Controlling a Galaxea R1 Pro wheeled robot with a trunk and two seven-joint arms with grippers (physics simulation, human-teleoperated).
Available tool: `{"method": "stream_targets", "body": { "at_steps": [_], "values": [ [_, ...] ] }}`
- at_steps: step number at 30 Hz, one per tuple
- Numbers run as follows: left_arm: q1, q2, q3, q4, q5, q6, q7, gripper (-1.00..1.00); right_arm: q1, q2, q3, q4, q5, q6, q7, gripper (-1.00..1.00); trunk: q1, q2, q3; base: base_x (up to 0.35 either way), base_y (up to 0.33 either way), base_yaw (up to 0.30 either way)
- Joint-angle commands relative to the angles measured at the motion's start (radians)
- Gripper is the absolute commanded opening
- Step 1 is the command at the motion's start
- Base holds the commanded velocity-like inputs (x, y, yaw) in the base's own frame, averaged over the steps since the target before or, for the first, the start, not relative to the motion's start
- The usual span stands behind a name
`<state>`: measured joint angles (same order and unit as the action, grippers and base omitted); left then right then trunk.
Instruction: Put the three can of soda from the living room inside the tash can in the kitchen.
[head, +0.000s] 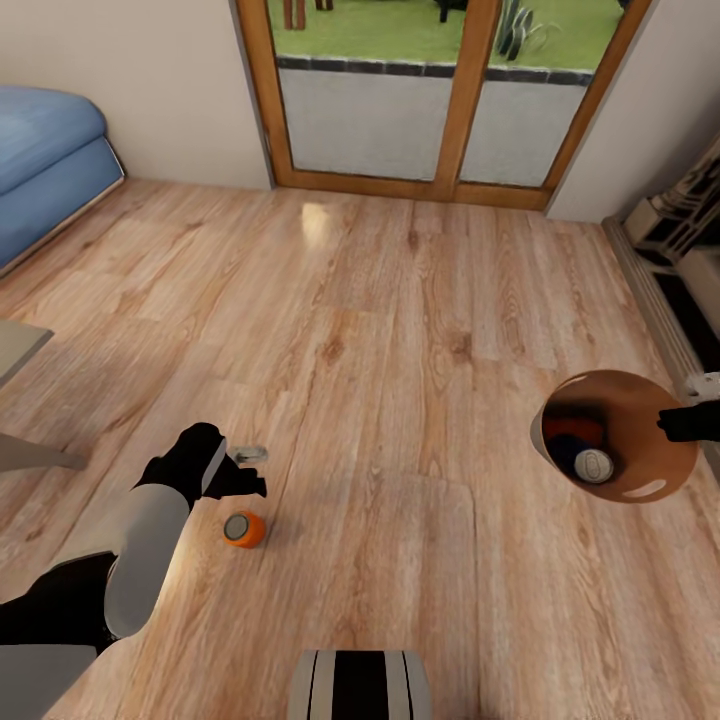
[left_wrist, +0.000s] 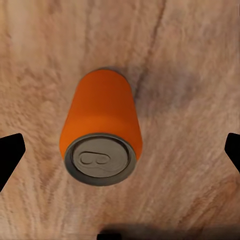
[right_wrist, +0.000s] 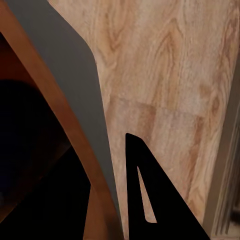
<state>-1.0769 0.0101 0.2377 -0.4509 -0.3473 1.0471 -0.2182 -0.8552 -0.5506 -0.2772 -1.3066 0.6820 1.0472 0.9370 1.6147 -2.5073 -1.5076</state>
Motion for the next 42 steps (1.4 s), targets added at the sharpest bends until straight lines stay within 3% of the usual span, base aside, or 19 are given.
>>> {"method": "stream_targets", "body": {
  "at_steps": [1, 5, 11, 19, 42],
  "values": [
    [0.0, 0.0, 0.0, 0.0, 0.0, 0.0, -0.001, 1.0, -0.001, 0.0, 0.002, 0.0, -0.001, 0.0, 0.0, -1.0, 0.0, 0.0, -0.004, 0.0, 0.0, 0.0],
    [0.0, 0.0, 0.0, 0.0, 0.001, 0.0, -0.002, 1.0, -0.001, 0.0, 0.006, 0.0, -0.001, 0.0, 0.001, -1.0, 0.002, -0.001, -0.023, 0.0, 0.0, 0.022],
    [0.0, 0.0, 0.0, 0.0, 0.001, 0.0, -0.005, 1.0, -0.001, 0.0, 0.006, 0.0, -0.001, 0.0, 0.0, -1.0, 0.002, -0.001, -0.031, 0.0, 0.0, 0.061],
    [0.0, -0.001, 0.0, 0.001, 0.001, 0.0, -0.005, 1.0, 0.001, 0.0, 0.008, 0.0, -0.001, 0.0, 0.0, -1.0, 0.006, -0.003, -0.068, 0.0, 0.0, 0.063],
    [0.0, -0.001, 0.0, 0.002, 0.001, 0.0, 0.001, 1.0, 0.004, 0.0, 0.008, 0.0, -0.001, 0.0, 0.0, -1.0, 0.007, -0.004, -0.088, 0.0, 0.0, 0.059]
  ]
}}
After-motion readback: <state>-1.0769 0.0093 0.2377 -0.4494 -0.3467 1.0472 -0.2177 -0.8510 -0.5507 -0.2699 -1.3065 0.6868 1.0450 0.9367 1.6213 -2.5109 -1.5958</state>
